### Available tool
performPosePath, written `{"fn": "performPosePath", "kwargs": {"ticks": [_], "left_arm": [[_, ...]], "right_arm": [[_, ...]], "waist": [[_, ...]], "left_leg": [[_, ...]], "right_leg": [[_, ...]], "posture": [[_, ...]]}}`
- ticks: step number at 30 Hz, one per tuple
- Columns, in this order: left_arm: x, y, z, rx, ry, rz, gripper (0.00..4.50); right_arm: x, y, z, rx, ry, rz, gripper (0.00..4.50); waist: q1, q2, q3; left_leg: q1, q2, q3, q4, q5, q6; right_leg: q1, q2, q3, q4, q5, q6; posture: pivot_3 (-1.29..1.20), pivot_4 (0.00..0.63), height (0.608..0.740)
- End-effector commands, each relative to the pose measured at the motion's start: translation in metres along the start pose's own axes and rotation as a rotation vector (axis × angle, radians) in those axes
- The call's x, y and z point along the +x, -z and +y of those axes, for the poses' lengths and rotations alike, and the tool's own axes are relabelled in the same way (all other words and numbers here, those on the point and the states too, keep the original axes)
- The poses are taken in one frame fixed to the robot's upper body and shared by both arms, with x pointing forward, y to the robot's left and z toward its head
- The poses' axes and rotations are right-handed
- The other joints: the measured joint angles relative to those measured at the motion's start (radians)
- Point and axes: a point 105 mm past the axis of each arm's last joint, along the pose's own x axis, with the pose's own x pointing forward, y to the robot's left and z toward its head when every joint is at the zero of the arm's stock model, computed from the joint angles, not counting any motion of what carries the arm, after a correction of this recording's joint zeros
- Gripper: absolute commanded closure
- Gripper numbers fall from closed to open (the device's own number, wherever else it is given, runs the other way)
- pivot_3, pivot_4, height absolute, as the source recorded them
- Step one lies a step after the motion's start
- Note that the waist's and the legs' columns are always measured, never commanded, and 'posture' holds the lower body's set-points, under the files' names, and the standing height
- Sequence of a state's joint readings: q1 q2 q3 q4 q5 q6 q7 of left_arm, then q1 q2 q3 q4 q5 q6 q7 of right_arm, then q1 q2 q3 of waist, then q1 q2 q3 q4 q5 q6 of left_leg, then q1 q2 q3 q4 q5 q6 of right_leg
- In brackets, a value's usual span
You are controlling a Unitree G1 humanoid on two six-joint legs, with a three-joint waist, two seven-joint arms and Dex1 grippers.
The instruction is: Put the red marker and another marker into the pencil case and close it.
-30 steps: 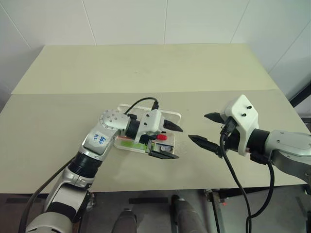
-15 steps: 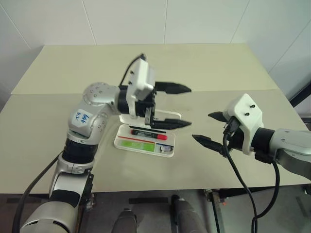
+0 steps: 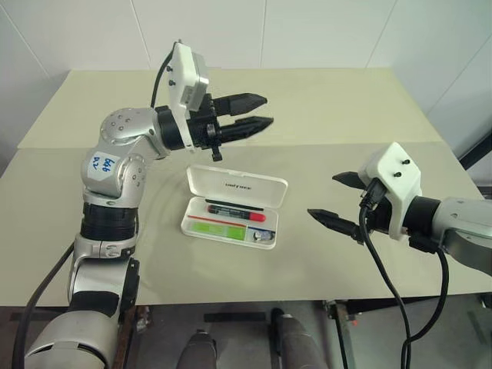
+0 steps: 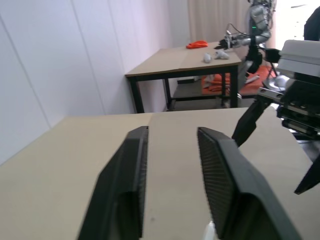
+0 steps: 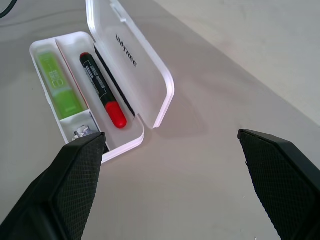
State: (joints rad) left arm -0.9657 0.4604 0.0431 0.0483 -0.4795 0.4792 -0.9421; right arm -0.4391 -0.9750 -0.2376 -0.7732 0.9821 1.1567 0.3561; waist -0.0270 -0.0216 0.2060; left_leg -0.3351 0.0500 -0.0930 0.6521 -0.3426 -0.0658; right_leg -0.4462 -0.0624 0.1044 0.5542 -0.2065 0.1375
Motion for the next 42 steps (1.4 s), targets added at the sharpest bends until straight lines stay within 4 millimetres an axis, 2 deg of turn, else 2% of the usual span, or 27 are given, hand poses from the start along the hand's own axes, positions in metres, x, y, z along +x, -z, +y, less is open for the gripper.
{"fn": "performPosePath", "kwargs": {"ticks": [1,2,3,7,11,13,18,21,24,27,33,42], "left_arm": [[-0.015,-0.019,0.013,0.031,-0.072,-0.051,4.09],[-0.021,-0.018,0.016,0.025,-0.094,-0.054,4.43],[-0.027,-0.017,0.021,0.019,-0.126,-0.051,4.48],[-0.061,-0.004,0.049,-0.004,-0.287,-0.024,4.48],[-0.08,0.014,0.063,-0.035,-0.365,0.022,4.48],[-0.093,0.037,0.078,-0.085,-0.474,0.106,4.48],[-0.106,0.093,0.084,-0.326,-0.544,0.306,4.48],[-0.108,0.103,0.089,-0.413,-0.592,0.292,4.48],[-0.105,0.111,0.084,-0.532,-0.548,0.3,4.48],[-0.097,0.119,0.069,-0.682,-0.43,0.326,4.48],[-0.092,0.115,0.048,-0.817,-0.237,0.38,4.48],[-0.099,0.111,0.027,-0.829,-0.062,0.499,4.48]], "right_arm": [[0.0,-0.013,-0.002,-0.023,0.0,-0.067,0.0],[0.001,-0.015,-0.001,-0.02,-0.009,-0.083,0.0],[0.003,-0.019,0.001,-0.018,-0.017,-0.106,0.0],[0.009,-0.04,0.009,0.037,-0.066,-0.255,0.0],[0.017,-0.041,0.013,0.043,-0.09,-0.252,0.0],[0.02,-0.039,0.013,0.037,-0.095,-0.243,0.0],[0.022,-0.036,0.011,0.03,-0.1,-0.221,0.0],[0.021,-0.034,0.011,0.029,-0.095,-0.211,0.0],[0.02,-0.033,0.01,0.028,-0.089,-0.202,0.0],[0.019,-0.03,0.01,0.026,-0.079,-0.191,0.0],[0.016,-0.026,0.009,0.025,-0.062,-0.172,0.0],[0.012,-0.023,0.009,0.024,-0.047,-0.158,0.0]], "waist": [[-0.001,0.0,0.0],[-0.002,0.0,0.0],[-0.003,0.0,0.0],[-0.005,0.001,0.0],[-0.001,0.001,0.001],[0.002,0.001,0.001],[0.001,0.001,0.001],[0.0,0.001,0.001],[0.0,0.001,0.001],[-0.001,0.001,0.001],[-0.003,0.001,0.001],[-0.003,0.001,0.001]], "left_leg": [[0.0,0.0,0.0,0.0,0.0,0.0],[0.0,0.0,0.0,0.0,0.0,0.0],[0.0,0.0,0.0,-0.001,0.0,0.0],[0.0,0.0,0.001,-0.002,0.0,0.0],[0.002,0.0,0.0,-0.001,0.0,0.0],[0.001,0.0,-0.001,-0.001,0.0,0.0],[0.0,0.0,-0.001,-0.003,0.0,0.0],[0.0,0.0,-0.002,-0.004,-0.001,0.001],[0.0,0.0,-0.002,-0.005,-0.002,0.003],[0.0,0.0,-0.002,-0.005,-0.002,0.004],[0.0,0.0,-0.002,-0.005,-0.002,0.004],[0.0,0.0,-0.003,-0.004,-0.002,0.004]], "right_leg": [[0.0,0.0,0.0,0.0,0.0,0.001],[0.0,0.0,0.0,0.0,0.001,0.001],[0.0,0.0,0.0,0.0,0.001,0.002],[0.0,0.0,0.0,0.002,0.001,0.002],[0.0,0.0,0.0,0.002,0.001,0.002],[0.0,0.0,-0.001,0.003,0.002,0.004],[0.0,0.0,-0.001,0.003,0.006,0.01],[-0.001,0.0,-0.003,0.003,0.007,0.012],[-0.001,0.0,-0.003,0.002,0.009,0.015],[-0.001,0.0,-0.003,0.002,0.009,0.015],[-0.001,0.0,-0.003,0.003,0.008,0.014],[-0.001,0.0,-0.003,0.004,0.006,0.011]], "posture": [[0.0,0.15,0.74],[0.0,0.15,0.74],[0.0,0.15,0.74],[0.0,0.15,0.74],[0.0,0.15,0.74],[0.0,0.15,0.74],[0.0,0.15,0.74],[0.0,0.15,0.74],[0.0,0.15,0.74],[0.0,0.15,0.74],[0.0,0.15,0.74],[0.0,0.15,0.74]]}}
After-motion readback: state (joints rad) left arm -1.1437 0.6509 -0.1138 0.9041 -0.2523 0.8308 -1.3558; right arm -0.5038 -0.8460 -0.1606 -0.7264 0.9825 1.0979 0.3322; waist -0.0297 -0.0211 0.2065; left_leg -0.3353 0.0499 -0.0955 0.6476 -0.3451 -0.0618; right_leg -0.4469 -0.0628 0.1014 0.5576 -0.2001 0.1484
